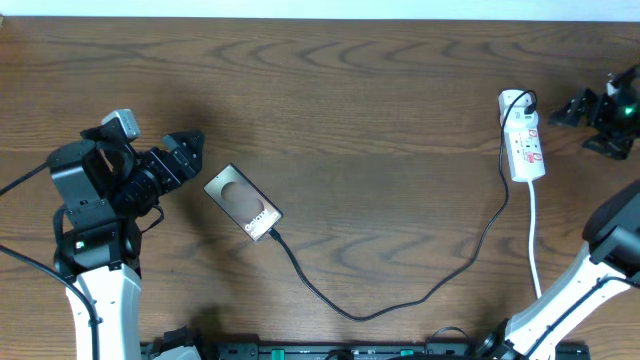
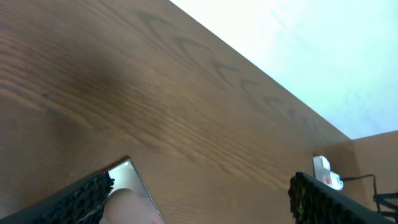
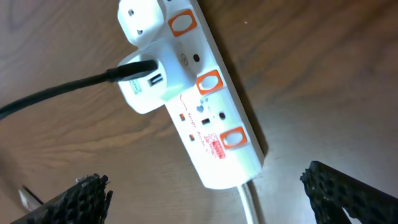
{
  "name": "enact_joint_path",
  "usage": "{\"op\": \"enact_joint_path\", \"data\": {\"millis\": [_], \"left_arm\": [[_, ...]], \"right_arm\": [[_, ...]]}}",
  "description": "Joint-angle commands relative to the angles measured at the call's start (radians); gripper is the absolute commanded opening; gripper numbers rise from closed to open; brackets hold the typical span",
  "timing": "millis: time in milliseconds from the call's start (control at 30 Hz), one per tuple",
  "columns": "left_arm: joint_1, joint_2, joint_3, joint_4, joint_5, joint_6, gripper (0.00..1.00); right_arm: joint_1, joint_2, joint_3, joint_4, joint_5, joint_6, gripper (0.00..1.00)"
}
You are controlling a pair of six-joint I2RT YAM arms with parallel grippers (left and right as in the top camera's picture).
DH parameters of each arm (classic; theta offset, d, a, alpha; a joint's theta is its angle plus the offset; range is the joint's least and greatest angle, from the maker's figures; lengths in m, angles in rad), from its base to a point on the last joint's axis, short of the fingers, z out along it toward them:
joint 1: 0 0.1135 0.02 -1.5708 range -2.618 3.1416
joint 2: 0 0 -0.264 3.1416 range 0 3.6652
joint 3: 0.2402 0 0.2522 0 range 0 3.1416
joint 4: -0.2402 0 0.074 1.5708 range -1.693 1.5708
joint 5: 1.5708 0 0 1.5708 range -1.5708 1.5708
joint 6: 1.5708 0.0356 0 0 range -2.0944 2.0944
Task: Plug charger to phone and switch on socket
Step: 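Lower the right gripper over the power strip's orange switch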
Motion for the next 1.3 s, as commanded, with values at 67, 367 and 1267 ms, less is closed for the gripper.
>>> {"op": "enact_joint_path", "data": {"millis": [67,367,1267], "left_arm": [[0.003,0.005,0.019,0.001,-0.019,0.017,0.93],[0.003,0.005,0.019,0.001,-0.019,0.017,0.93],[0.003,0.006,0.017,-0.026,-0.019,0.017,0.93]], "right_arm": [[0.042,0.017,0.008,0.024,-0.047,-0.098,0.99],[0.106,0.021,0.006,0.056,-0.041,-0.146,0.99],[0.161,0.021,-0.127,0.18,-0.043,-0.145,0.99]]}}
